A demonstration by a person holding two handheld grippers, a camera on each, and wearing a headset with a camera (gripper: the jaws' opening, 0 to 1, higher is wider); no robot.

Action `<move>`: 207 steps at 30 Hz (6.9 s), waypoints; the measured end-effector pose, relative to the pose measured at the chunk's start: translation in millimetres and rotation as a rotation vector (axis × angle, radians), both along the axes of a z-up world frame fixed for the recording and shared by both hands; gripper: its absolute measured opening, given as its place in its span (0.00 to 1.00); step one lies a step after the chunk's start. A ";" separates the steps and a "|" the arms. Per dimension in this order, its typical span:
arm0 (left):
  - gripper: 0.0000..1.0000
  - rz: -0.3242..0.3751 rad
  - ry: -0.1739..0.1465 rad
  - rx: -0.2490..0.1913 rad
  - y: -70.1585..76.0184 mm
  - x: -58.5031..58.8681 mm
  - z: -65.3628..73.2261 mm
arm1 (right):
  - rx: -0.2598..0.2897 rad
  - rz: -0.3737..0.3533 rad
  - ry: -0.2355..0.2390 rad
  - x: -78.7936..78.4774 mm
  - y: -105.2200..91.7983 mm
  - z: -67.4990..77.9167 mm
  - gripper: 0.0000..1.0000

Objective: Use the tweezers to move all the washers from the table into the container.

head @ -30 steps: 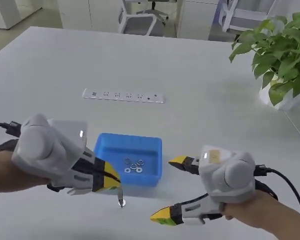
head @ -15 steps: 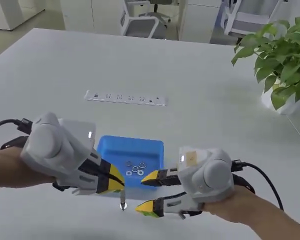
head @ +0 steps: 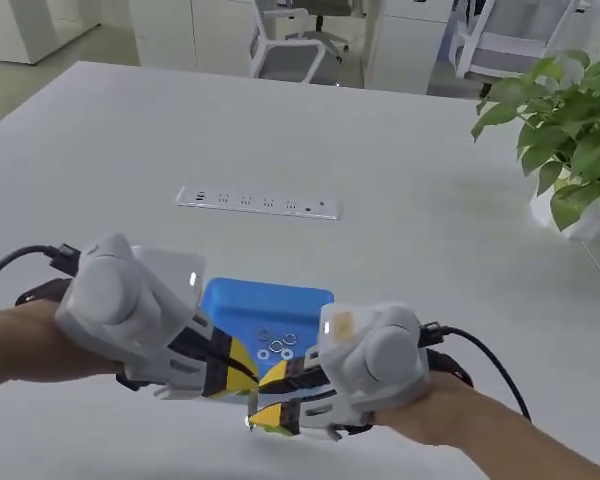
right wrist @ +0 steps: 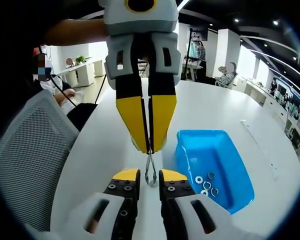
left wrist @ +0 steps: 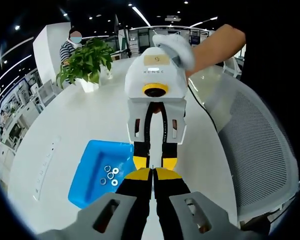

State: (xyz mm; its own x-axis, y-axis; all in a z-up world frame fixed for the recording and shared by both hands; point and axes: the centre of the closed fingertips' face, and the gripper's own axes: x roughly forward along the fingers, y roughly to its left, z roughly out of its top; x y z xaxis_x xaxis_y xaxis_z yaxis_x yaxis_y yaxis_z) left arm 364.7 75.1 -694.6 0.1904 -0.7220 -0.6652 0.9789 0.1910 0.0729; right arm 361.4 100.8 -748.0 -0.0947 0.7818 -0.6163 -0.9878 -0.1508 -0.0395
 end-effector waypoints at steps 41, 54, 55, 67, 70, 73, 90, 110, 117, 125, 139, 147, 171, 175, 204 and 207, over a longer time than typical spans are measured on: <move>0.20 0.060 0.029 -0.006 9.3 -2.9 -3.0 | -0.029 0.029 -0.042 -0.2 -0.7 -1.6 0.06; 0.43 0.152 0.066 -0.053 21.3 -10.2 -8.0 | -0.036 0.035 -0.046 -0.1 -2.0 -1.8 0.05; 0.44 0.165 0.068 -0.057 22.5 -10.3 -8.5 | -0.036 0.035 -0.045 0.0 -2.0 -1.8 0.05; 0.66 0.251 0.084 -0.123 34.1 -14.8 -11.0 | -0.046 0.046 -0.052 -0.4 -3.3 -1.9 0.06; 0.72 0.278 0.084 -0.142 37.1 -15.0 -10.8 | -0.046 0.051 -0.054 -1.6 -5.0 -0.6 0.06; 0.79 0.300 0.086 -0.157 37.9 -15.9 -10.6 | -0.044 0.052 -0.058 -2.2 -6.4 2.6 0.06; 0.99 0.395 0.082 -0.235 44.8 -16.4 -5.0 | -0.041 0.093 -0.057 -1.1 -13.7 31.2 0.06; 0.99 0.461 0.046 -0.285 60.0 -8.2 7.8 | -0.004 0.115 -0.100 23.1 -1.7 68.3 0.06; 0.99 0.490 0.047 -0.292 67.6 -8.3 8.4 | 0.001 0.119 -0.120 37.5 6.0 73.1 0.06; 0.99 0.517 0.044 -0.308 74.6 -5.0 11.3 | 0.002 0.115 -0.122 54.1 14.9 69.7 0.06; 0.99 0.543 0.039 -0.319 82.4 -1.0 13.9 | -0.028 0.127 -0.123 69.7 27.0 46.3 0.06; 0.99 0.551 0.037 -0.320 84.1 2.0 14.2 | -0.043 0.124 -0.115 75.6 31.3 32.7 0.06; 0.75 0.519 0.009 -0.273 81.4 26.7 15.7 | -0.094 0.135 -0.089 77.0 28.9 3.3 0.06; 0.61 0.506 -0.021 -0.258 80.9 35.5 18.2 | -0.094 0.133 -0.083 76.3 28.9 1.6 0.06; 0.17 0.275 -0.052 -0.167 33.4 73.3 16.8 | -0.099 0.148 -0.099 75.1 28.2 0.9 0.07; 0.14 0.259 -0.046 -0.171 29.4 74.0 14.7 | -0.098 0.150 -0.101 75.5 28.4 0.8 0.07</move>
